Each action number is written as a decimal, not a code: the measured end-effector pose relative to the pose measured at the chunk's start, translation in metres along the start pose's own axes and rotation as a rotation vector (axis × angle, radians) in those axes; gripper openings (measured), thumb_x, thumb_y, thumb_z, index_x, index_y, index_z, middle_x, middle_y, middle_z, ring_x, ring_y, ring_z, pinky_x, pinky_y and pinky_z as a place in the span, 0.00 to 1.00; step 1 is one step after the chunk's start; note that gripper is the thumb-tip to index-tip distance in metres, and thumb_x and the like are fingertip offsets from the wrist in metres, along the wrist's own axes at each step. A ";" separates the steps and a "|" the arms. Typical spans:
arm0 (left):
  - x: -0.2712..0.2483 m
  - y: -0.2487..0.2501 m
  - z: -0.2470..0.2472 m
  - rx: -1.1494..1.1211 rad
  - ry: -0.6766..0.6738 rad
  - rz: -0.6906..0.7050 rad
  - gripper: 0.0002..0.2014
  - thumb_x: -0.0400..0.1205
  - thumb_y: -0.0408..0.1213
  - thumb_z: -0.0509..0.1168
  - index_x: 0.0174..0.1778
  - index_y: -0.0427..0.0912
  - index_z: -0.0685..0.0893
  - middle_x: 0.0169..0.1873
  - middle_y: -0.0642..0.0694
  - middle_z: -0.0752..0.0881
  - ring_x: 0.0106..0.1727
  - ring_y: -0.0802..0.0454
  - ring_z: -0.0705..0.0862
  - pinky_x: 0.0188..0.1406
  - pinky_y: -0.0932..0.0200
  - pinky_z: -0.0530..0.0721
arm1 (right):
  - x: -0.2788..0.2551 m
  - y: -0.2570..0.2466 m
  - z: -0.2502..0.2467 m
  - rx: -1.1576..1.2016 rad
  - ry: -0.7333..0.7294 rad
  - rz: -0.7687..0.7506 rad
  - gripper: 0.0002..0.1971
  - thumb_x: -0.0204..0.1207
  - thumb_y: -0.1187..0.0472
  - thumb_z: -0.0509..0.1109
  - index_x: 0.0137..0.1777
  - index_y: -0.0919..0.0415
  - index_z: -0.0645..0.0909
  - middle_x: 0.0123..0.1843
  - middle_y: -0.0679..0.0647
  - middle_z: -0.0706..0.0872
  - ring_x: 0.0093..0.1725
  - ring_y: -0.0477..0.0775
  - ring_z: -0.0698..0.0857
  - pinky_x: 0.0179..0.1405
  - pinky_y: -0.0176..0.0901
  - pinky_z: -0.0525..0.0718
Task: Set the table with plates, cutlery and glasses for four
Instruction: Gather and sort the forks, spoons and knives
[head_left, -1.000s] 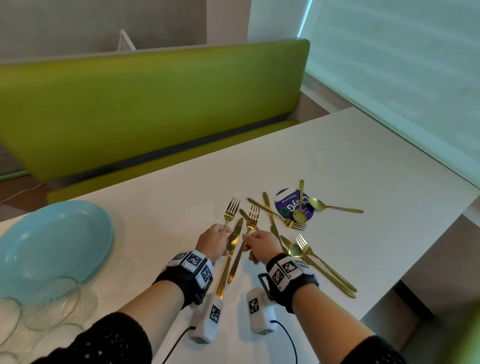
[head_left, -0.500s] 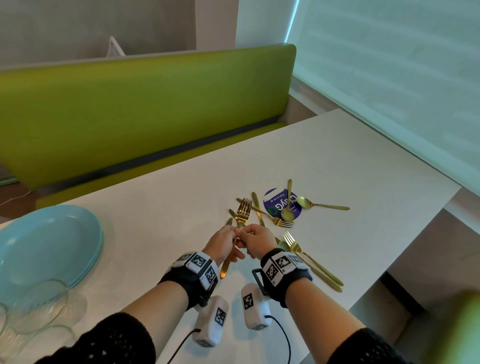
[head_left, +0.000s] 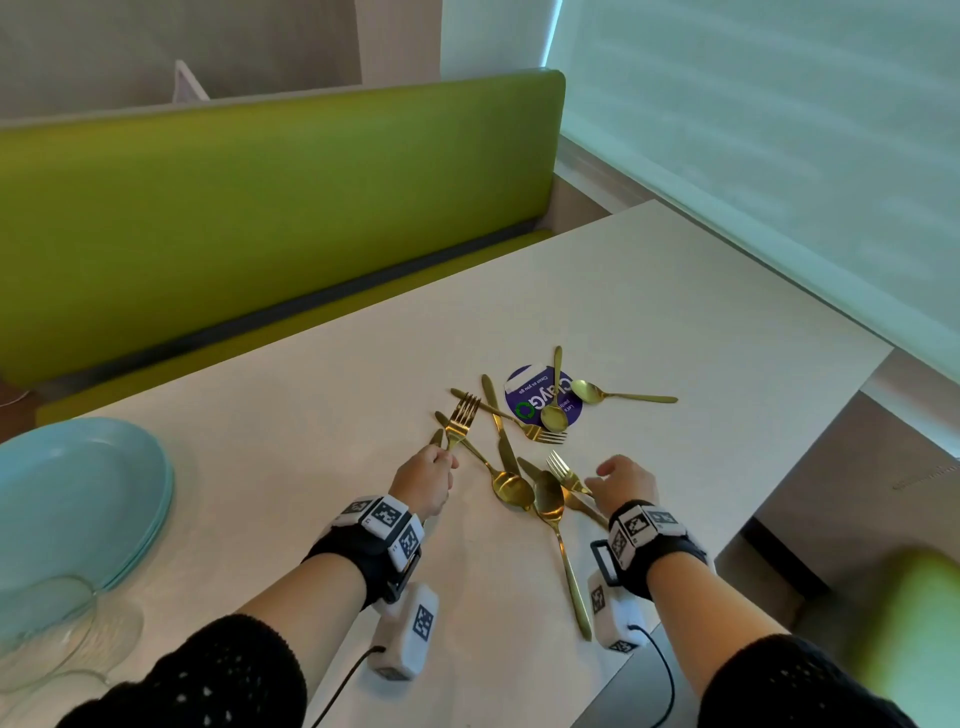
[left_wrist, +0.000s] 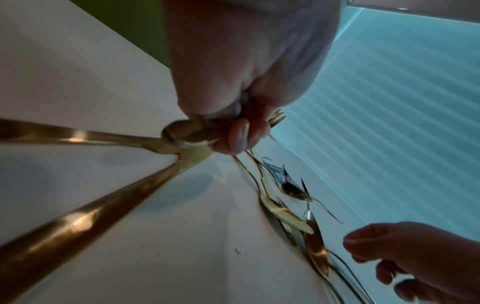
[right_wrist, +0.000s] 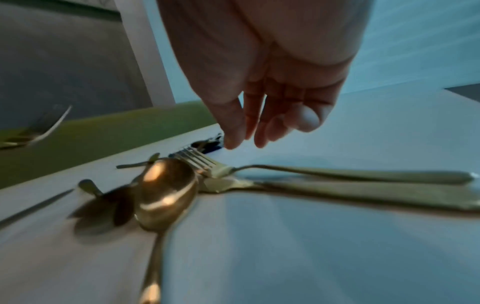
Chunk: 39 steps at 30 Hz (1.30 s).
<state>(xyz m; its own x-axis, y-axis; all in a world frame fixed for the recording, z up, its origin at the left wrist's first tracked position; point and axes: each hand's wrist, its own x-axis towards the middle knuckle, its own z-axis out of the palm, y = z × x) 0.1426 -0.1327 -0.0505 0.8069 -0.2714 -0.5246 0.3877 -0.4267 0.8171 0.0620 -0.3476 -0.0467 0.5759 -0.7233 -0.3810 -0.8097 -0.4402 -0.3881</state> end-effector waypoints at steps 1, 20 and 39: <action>0.001 0.000 0.000 0.013 0.008 -0.002 0.11 0.87 0.36 0.50 0.43 0.41 0.75 0.28 0.47 0.74 0.25 0.52 0.69 0.22 0.62 0.66 | 0.002 0.006 0.003 -0.050 -0.014 0.000 0.15 0.76 0.57 0.71 0.61 0.60 0.81 0.61 0.58 0.85 0.59 0.56 0.83 0.55 0.44 0.81; 0.005 0.011 -0.002 -0.169 -0.005 -0.063 0.09 0.87 0.36 0.51 0.56 0.36 0.73 0.38 0.43 0.81 0.31 0.50 0.82 0.28 0.61 0.80 | -0.007 -0.059 -0.014 0.193 -0.113 -0.264 0.04 0.76 0.56 0.71 0.41 0.54 0.83 0.40 0.48 0.84 0.41 0.47 0.81 0.45 0.40 0.80; 0.012 0.009 -0.019 -0.258 -0.038 -0.030 0.15 0.86 0.36 0.46 0.39 0.38 0.74 0.24 0.45 0.73 0.20 0.53 0.67 0.20 0.60 0.63 | -0.031 -0.129 0.058 0.255 -0.394 -0.255 0.09 0.70 0.50 0.75 0.36 0.53 0.82 0.36 0.48 0.86 0.32 0.45 0.79 0.30 0.37 0.81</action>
<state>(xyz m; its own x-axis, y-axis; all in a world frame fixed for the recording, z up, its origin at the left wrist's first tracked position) 0.1639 -0.1229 -0.0451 0.7778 -0.2965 -0.5542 0.5158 -0.2027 0.8324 0.1549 -0.2376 -0.0334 0.7892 -0.3338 -0.5155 -0.6137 -0.3973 -0.6823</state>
